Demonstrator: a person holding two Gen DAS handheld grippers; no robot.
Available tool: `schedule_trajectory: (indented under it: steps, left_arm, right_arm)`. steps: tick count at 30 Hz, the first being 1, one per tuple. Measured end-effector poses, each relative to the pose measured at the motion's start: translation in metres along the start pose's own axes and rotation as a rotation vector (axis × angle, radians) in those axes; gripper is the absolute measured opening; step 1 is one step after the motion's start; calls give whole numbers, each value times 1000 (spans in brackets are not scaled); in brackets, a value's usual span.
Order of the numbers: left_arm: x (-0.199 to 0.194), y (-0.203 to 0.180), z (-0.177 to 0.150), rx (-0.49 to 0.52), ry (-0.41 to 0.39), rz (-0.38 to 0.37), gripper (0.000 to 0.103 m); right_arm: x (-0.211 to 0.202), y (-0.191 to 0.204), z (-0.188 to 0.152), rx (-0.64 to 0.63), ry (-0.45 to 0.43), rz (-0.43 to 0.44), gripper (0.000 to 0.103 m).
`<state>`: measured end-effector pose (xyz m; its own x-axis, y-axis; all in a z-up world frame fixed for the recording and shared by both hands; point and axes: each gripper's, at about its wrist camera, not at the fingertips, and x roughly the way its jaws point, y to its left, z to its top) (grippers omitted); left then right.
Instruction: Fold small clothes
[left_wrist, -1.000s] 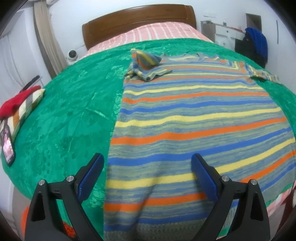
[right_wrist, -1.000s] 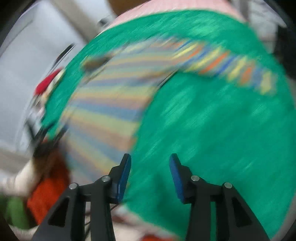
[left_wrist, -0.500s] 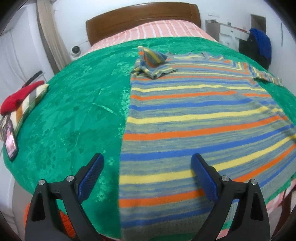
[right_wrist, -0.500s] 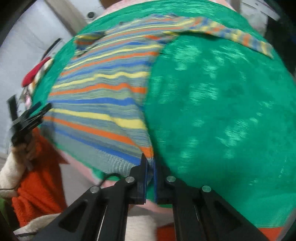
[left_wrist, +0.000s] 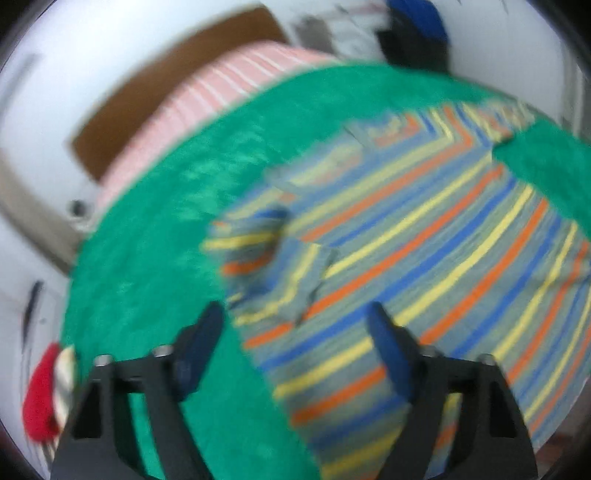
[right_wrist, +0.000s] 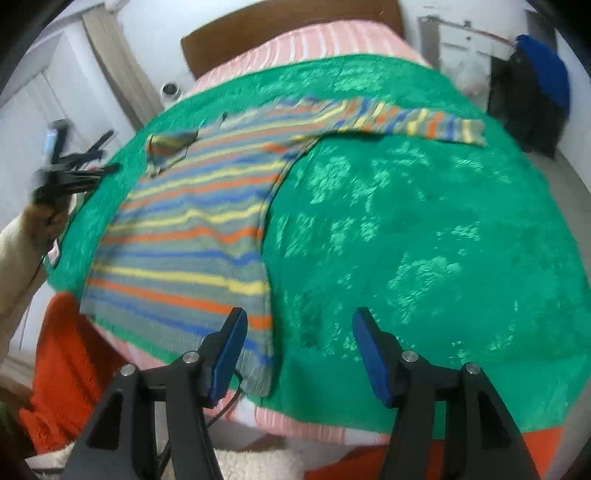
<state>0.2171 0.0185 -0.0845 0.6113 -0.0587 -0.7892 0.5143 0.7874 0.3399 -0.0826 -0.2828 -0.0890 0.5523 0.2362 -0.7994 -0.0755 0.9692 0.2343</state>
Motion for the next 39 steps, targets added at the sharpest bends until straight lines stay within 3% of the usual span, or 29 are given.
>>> schedule_trajectory:
  steps: [3, 5, 7, 8, 11, 12, 14, 16, 19, 22, 29, 34, 37, 39]
  left_arm:
    - [62, 7, 11, -11, 115, -30, 55]
    - [89, 16, 8, -71, 165, -46, 45]
    - [94, 34, 6, -206, 162, -114, 4]
    - [93, 43, 5, -266, 177, -120, 3]
    - [58, 83, 1, -437, 87, -178, 3]
    - [35, 115, -6, -569, 25, -216, 3]
    - [10, 160, -23, -737, -51, -219, 3]
    - [-5, 227, -61, -995, -97, -159, 3]
    - [12, 282, -111, -1204, -37, -48, 3]
    - [33, 297, -147, -1259, 60, 13, 3]
    - [44, 302, -217, -1412, 107, -12, 3]
    - [47, 304, -229, -1450, 117, -10, 4]
    - [43, 310, -244, -1503, 128, 62, 9]
    - [39, 312, -257, -1546, 115, 28, 9]
  right_arm:
    - [8, 5, -3, 52, -13, -2, 59]
    - [11, 8, -5, 68, -20, 14, 59]
    - [12, 10, -6, 68, -28, 16, 60]
    - [13, 12, -5, 64, -33, 19, 59]
    - [9, 7, -4, 56, -51, 26, 59]
    - [9, 7, -2, 51, -63, 27, 59]
    - [9, 7, 0, 44, -87, 22, 59]
    - [8, 9, 1, 36, -111, 23, 59]
    - [12, 11, 1, 28, -111, 26, 59]
    - [18, 15, 1, 21, -95, 29, 59]
    - [19, 20, 0, 1, -86, 17, 59]
    - [23, 17, -1, 21, -73, 18, 59]
    - [21, 17, -2, 24, -77, 13, 59]
    - [20, 15, -1, 27, -82, 13, 59]
